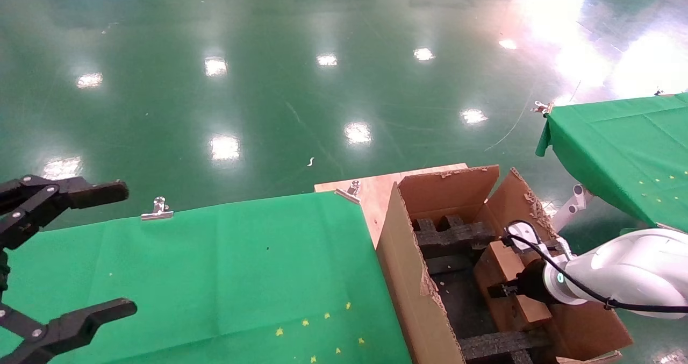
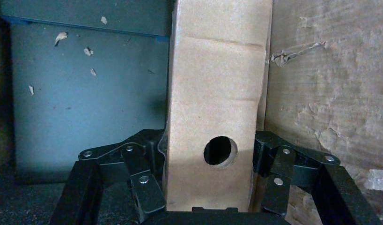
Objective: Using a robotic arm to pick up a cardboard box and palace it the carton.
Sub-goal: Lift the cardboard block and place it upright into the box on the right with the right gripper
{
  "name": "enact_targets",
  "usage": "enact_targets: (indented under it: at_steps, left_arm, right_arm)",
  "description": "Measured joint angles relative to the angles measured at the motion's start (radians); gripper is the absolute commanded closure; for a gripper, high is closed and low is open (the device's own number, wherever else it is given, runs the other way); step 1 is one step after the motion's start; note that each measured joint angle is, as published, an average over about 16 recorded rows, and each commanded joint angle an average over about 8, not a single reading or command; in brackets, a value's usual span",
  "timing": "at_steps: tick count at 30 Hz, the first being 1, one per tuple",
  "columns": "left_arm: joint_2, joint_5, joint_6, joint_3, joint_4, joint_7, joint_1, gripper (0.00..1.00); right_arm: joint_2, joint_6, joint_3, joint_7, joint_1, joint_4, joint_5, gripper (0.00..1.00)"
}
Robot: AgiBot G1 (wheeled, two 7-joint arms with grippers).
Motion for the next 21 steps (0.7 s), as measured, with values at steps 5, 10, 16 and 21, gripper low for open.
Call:
enact_targets:
  at_steps: [5,10,16,21]
  left_arm:
    - [0.000,0.000,0.000,0.000,0.000,0.000,0.000,0.00]
    - [0.000,0.000,0.000,0.000,0.000,0.000,0.000,0.00]
    - [0.000,0.000,0.000,0.000,0.000,0.000,0.000,0.00]
    - [0.000,0.000,0.000,0.000,0.000,0.000,0.000,0.00]
  right_arm:
    - [0.001,0.000,0.001,-0.003,0.005,-0.003,0.002,0.00]
    - [0.006,-0.002,0.004,-0.004,0.015,-0.002,-0.004,0.00]
    - [0.019,-0.006,0.007,-0.004,0.030,0.005,-0.012,0.00]
    - [0.036,-0.012,0.012,0.000,0.049,0.024,-0.026,0.00]
